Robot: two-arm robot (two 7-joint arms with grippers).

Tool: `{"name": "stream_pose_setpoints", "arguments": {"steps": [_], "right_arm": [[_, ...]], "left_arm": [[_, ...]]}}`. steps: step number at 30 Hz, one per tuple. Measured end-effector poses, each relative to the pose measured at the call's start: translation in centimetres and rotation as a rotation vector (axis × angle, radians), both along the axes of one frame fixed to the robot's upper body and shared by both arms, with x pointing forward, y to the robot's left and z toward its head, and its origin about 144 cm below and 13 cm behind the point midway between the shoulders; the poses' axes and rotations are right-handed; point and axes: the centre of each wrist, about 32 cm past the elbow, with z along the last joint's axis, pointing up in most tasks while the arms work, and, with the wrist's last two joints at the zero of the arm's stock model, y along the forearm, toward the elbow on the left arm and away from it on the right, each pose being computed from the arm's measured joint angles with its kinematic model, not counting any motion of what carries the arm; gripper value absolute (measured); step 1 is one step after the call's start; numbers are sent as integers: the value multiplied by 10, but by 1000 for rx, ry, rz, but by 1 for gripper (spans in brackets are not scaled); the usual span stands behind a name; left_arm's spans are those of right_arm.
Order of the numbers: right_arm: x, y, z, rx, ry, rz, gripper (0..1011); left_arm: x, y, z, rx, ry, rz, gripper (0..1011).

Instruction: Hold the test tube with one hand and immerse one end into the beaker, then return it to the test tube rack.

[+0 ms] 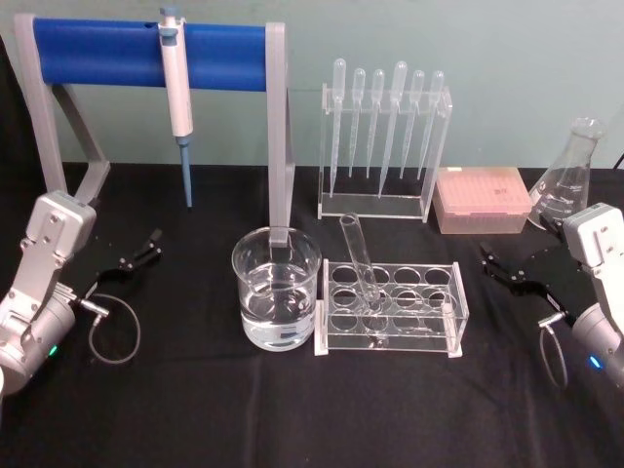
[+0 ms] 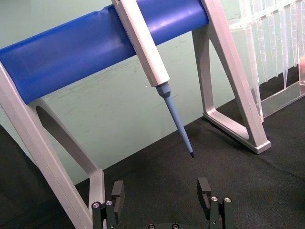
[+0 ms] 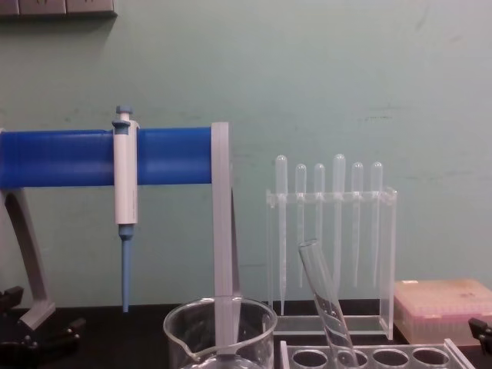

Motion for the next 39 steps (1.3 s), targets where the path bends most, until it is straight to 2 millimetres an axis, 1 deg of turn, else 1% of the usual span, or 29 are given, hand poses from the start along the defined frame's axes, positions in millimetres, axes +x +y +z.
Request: {"name": "stream_pose_setpoints", "arguments": {"steps": [30, 35, 39], "right_arm": [[-1, 0, 0, -2, -1, 0, 1002], [-15, -2, 4, -32, 2, -3, 1003], [-33, -4, 9, -41, 3, -5, 1002]], "left_arm": [[0, 0, 0, 0, 0, 0, 1000], [0, 0, 0, 0, 0, 0, 1000], [0, 0, 0, 0, 0, 0, 1000]]}}
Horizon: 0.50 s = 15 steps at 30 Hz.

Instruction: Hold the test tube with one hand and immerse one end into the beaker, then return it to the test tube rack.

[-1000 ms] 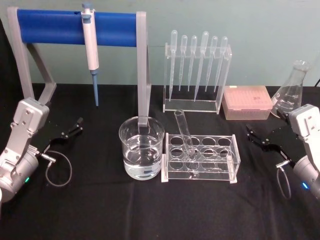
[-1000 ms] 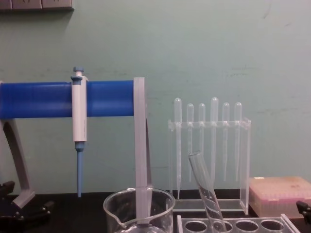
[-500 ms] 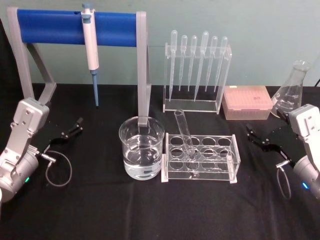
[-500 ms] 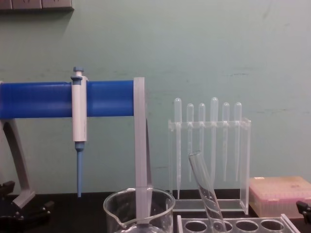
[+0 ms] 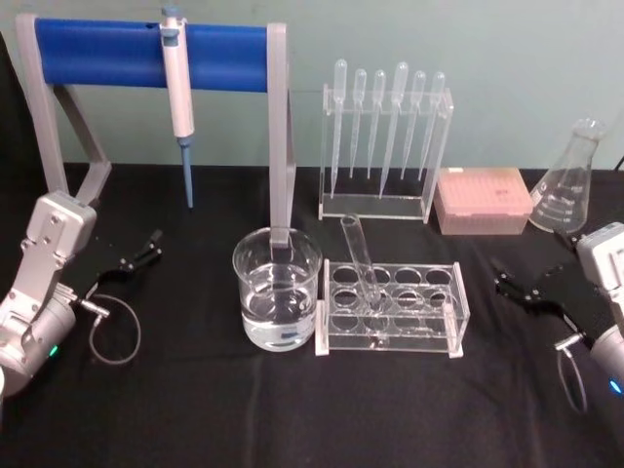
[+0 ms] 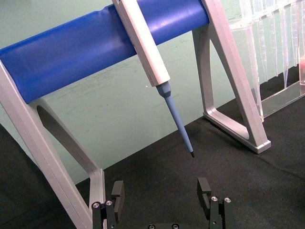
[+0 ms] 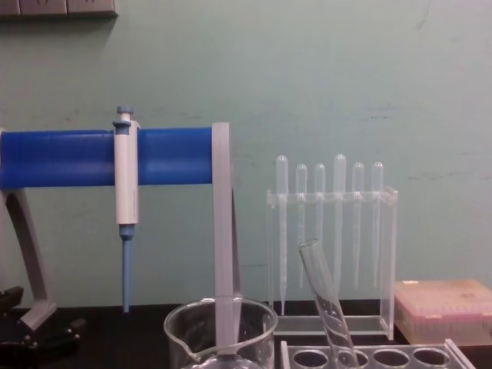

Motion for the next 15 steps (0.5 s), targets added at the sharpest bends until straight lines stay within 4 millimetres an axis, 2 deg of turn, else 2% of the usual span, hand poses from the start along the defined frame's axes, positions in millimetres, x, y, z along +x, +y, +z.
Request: {"name": "stream_pose_setpoints", "arguments": {"steps": [8, 15], "right_arm": [[-38, 0, 20, 28, -2, 55, 1002], [-49, 7, 32, 150, 30, 218, 1002]], "left_arm": [[0, 0, 0, 0, 0, 0, 1000], [0, 0, 0, 0, 0, 0, 1000]]}}
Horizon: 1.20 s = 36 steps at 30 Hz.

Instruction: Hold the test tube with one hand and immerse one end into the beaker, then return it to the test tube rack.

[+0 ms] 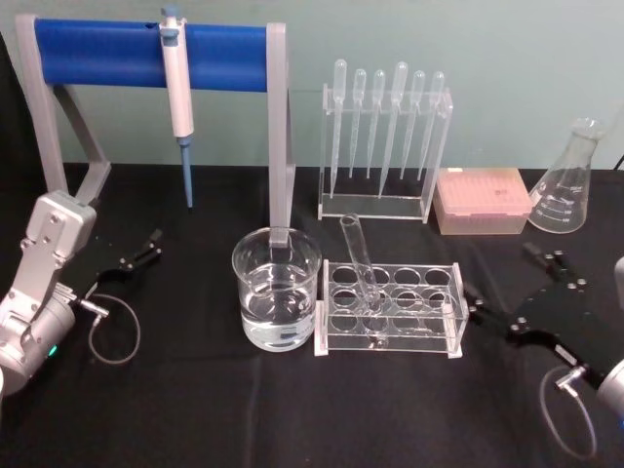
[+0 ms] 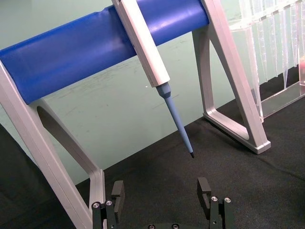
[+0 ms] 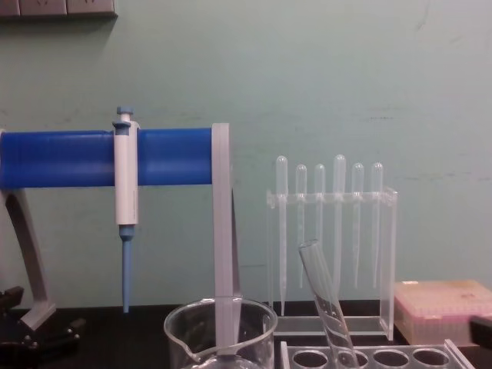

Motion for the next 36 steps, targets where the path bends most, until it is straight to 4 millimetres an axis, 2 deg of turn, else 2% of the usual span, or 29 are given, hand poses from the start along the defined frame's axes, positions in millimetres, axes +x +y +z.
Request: {"name": "stream_pose_setpoints", "arguments": {"steps": [7, 13, 15, 19, 25, 34, 36], "right_arm": [[7, 16, 8, 33, 38, 138, 1002], [26, 32, 22, -14, 69, 245, 1002], [39, 38, 28, -31, 95, 282, 1003], [52, 43, 33, -42, 121, 307, 1002], [82, 53, 46, -55, 191, 355, 1003], [102, 64, 57, -67, 233, 388, 1002], [103, 65, 57, -70, 237, 386, 966]], "left_arm": [[0, 0, 0, 0, 0, 0, 1000], [0, 0, 0, 0, 0, 0, 1000], [0, 0, 0, 0, 0, 0, 1000], [0, 0, 0, 0, 0, 0, 1000], [0, 0, 0, 0, 0, 0, 1000], [0, 0, 0, 0, 0, 0, 1000], [0, 0, 0, 0, 0, 0, 1000]]}}
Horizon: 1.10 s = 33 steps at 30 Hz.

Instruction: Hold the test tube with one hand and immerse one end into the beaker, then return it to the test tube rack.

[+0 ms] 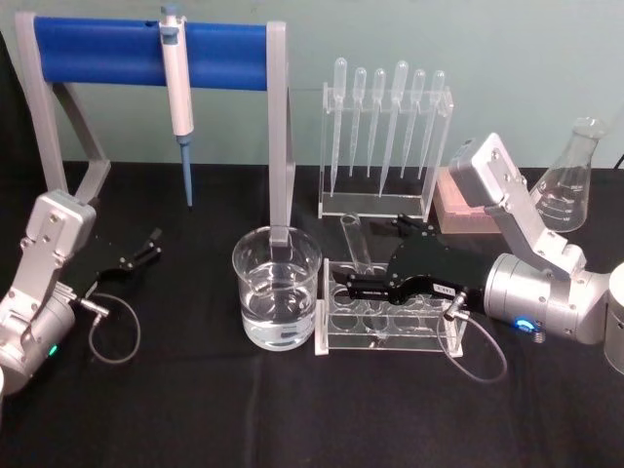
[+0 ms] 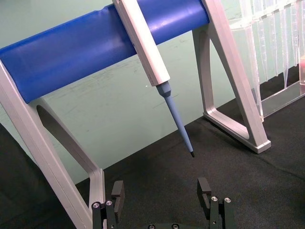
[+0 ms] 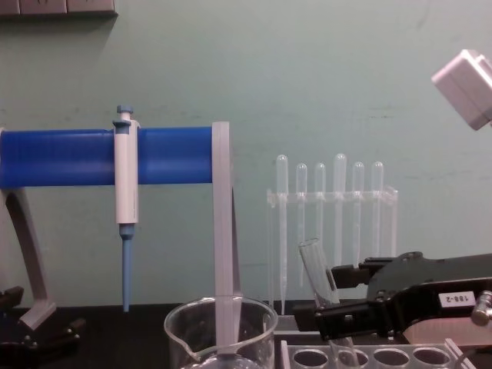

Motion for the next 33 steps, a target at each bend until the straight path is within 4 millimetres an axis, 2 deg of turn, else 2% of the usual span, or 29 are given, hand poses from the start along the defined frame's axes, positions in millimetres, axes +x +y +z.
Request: {"name": "stream_pose_setpoints", "arguments": {"steps": [5, 8, 9, 18, 19, 20, 23, 25, 33], "right_arm": [[2, 2, 2, -15, 11, -4, 867], [3, 3, 3, -23, 13, -4, 761], [3, 3, 3, -23, 13, -4, 761], [4, 5, 3, -20, 9, -2, 449], [4, 5, 3, -20, 9, -2, 449], [4, 5, 2, -17, 8, -4, 393], [3, 5, 2, -11, 2, -8, 321], [0, 4, 3, 2, -10, -13, 234], [-8, 1, 9, 50, -46, -23, 224]], "left_arm": [[0, 0, 0, 0, 0, 0, 1000], [0, 0, 0, 0, 0, 0, 1000], [0, 0, 0, 0, 0, 0, 1000], [0, 0, 0, 0, 0, 0, 1000], [0, 0, 0, 0, 0, 0, 1000], [0, 0, 0, 0, 0, 0, 1000], [0, 0, 0, 0, 0, 0, 1000], [0, 0, 0, 0, 0, 0, 1000], [0, 0, 0, 0, 0, 0, 1000]]}}
